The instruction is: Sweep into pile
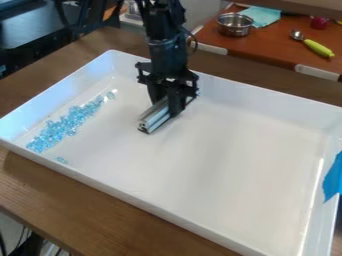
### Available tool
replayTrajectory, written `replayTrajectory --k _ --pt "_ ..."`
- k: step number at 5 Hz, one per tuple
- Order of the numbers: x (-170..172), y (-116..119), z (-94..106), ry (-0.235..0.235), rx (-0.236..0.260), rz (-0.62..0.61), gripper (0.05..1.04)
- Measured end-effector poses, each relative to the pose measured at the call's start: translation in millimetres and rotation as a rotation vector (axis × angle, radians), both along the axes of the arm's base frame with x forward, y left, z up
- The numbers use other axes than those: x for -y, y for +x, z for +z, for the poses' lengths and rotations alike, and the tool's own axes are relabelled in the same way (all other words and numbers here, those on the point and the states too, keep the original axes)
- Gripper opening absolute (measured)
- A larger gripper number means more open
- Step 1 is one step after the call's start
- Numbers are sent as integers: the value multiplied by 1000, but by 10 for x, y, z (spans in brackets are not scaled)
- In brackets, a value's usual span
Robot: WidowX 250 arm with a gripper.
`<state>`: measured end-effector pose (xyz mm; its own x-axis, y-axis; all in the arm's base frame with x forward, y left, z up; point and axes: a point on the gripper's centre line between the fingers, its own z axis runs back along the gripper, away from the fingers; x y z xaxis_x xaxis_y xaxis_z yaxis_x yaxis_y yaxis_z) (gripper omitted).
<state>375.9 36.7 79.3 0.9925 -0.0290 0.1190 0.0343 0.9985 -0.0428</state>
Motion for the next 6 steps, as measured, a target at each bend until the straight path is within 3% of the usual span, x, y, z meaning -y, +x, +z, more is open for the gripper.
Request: replayTrajectory --k 1,3,4,6 --pt "-60 8 -4 -1 7 37 376" --pt "-291 -53 -8 -53 29 358 376" --pt "-345 -74 -5 -79 22 433 376" --pt "-388 -130 0 -169 16 582 376"
